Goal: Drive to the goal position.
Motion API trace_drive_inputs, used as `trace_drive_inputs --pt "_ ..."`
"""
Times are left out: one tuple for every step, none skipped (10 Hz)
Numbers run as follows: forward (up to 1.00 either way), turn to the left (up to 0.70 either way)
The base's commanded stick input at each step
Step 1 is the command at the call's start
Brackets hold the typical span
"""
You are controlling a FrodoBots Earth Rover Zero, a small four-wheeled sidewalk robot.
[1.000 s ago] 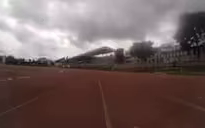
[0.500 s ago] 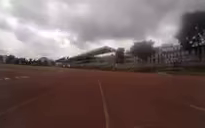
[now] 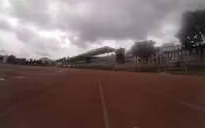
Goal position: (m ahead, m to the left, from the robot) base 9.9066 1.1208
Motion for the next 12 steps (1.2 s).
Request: trace_drive_inputs --pt "0.70 0.00" --pt "0.70 0.00" --pt "0.70 0.00" --pt "0.70 0.00" --pt "0.70 0.00" --pt "0.70 0.00" --pt "0.70 0.00" --pt "0.70 0.00" --pt "0.70 0.00" --pt "0.70 0.00" --pt "0.70 0.00" --pt "0.70 0.00"
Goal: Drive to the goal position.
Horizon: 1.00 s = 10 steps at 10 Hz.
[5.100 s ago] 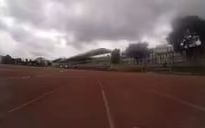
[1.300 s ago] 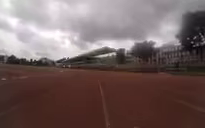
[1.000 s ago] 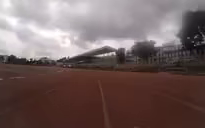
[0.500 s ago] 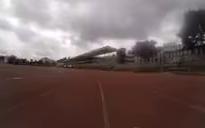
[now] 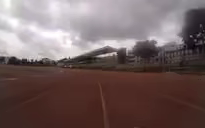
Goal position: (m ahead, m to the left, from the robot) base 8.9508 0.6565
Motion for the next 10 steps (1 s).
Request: trace_drive_inputs --pt "0.70 0.00" --pt "0.70 0.00" --pt "0.70 0.00" --pt "0.70 0.00" --pt "0.70 0.00" --pt "0.70 0.00" --pt "0.70 0.00" --pt "0.70 0.00" --pt "0.70 0.00" --pt "0.70 0.00"
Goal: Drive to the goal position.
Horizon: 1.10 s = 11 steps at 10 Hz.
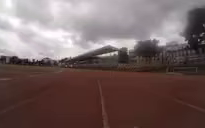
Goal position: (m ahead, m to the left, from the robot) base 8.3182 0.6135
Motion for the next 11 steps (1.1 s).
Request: trace_drive_inputs --pt "0.70 0.00" --pt "0.70 0.00" --pt "0.70 0.00" --pt "0.70 0.00" --pt "0.70 0.00" --pt "0.70 0.00" --pt "0.70 0.00" --pt "0.70 0.00" --pt "0.70 0.00" --pt "0.70 0.00" --pt "0.70 0.00"
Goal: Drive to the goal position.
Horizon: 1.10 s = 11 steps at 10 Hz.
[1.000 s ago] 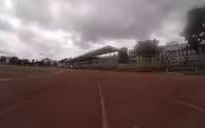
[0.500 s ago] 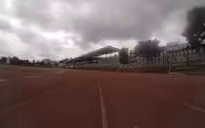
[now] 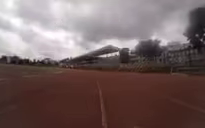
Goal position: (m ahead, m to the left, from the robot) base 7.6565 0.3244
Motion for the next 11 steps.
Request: trace_drive_inputs --pt "0.70 0.00" --pt "0.70 0.00" --pt "0.70 0.00" --pt "0.70 0.00" --pt "0.70 0.00" --pt "0.70 0.00" --pt "0.70 0.00" --pt "0.70 0.00" --pt "0.70 0.00" --pt "0.70 0.00" --pt "0.70 0.00"
